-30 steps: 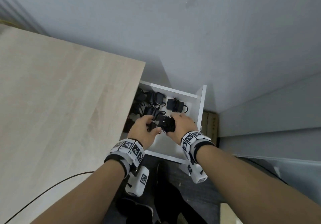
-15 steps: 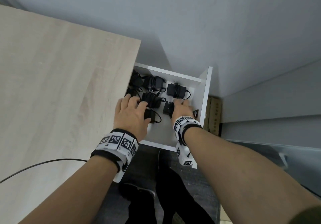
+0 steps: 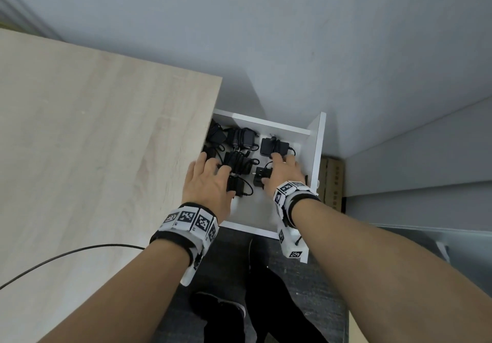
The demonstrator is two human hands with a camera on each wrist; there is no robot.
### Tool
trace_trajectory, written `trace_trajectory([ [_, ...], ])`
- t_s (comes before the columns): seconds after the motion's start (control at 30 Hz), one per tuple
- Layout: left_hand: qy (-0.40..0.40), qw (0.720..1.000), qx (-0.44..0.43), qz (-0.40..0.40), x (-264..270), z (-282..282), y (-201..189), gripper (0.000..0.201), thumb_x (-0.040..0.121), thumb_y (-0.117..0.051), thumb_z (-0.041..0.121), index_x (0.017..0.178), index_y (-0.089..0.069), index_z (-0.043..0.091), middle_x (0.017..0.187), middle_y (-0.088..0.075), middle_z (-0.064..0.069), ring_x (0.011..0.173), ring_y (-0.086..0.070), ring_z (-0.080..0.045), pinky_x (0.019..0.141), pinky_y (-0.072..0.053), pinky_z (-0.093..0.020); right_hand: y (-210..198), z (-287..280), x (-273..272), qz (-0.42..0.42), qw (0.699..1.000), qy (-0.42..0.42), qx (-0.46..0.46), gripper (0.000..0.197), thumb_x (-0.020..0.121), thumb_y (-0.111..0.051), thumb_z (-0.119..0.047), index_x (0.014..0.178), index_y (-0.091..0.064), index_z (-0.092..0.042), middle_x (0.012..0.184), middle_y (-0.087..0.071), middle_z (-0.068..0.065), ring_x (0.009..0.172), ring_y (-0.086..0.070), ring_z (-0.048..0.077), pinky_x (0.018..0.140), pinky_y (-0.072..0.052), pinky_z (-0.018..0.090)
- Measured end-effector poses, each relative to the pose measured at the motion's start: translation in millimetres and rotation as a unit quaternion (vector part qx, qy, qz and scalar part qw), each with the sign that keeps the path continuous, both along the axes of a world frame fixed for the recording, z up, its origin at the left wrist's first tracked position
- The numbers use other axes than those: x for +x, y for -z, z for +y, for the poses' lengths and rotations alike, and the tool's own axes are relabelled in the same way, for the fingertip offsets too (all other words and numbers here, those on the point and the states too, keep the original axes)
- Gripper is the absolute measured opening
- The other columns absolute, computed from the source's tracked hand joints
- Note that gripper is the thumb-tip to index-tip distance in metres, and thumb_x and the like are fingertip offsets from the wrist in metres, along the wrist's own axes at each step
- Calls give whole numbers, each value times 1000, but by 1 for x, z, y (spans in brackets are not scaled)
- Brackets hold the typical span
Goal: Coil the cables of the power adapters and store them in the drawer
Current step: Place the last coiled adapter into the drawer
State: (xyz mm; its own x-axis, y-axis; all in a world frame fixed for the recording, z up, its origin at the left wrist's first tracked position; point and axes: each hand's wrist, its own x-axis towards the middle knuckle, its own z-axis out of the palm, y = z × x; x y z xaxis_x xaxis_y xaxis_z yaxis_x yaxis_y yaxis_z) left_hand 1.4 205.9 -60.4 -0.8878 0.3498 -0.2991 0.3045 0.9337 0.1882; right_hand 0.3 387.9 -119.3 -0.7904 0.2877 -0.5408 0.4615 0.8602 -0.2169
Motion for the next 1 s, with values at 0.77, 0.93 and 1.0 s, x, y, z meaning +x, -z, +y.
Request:
trace_trajectory([
  [0.77, -23, 1000, 11, -6, 39, -71, -17, 60, 89, -58, 35, 142, -30, 24, 154, -20, -4, 147, -8, -29, 119, -19, -42, -53, -16, 43, 6, 943, 333, -7, 61, 87, -64, -37, 127, -33, -4, 130, -49, 19, 112, -56, 37, 84, -46, 41],
  [0.93, -53, 998, 23, -10, 43, -91, -18, 58, 85, -62, 32, 135, -35, 22, 148, -27, -4, 139, -22, -25, 112, -31, -38, -55, -32, 35, 1, 957, 290, 3, 58, 91, -57, -40, 128, -36, 1, 130, -51, 19, 112, -57, 36, 77, -43, 37],
  [1.0, -74, 997, 26, -23, 45, -100, -20, 60, 86, -60, 31, 137, -32, 21, 148, -25, -3, 138, -23, -24, 110, -31, -38, -57, -45, 29, -1, 963, 271, -4, 58, 92, -56, -42, 127, -38, 0, 129, -52, 18, 111, -58, 34, 72, -39, 35],
])
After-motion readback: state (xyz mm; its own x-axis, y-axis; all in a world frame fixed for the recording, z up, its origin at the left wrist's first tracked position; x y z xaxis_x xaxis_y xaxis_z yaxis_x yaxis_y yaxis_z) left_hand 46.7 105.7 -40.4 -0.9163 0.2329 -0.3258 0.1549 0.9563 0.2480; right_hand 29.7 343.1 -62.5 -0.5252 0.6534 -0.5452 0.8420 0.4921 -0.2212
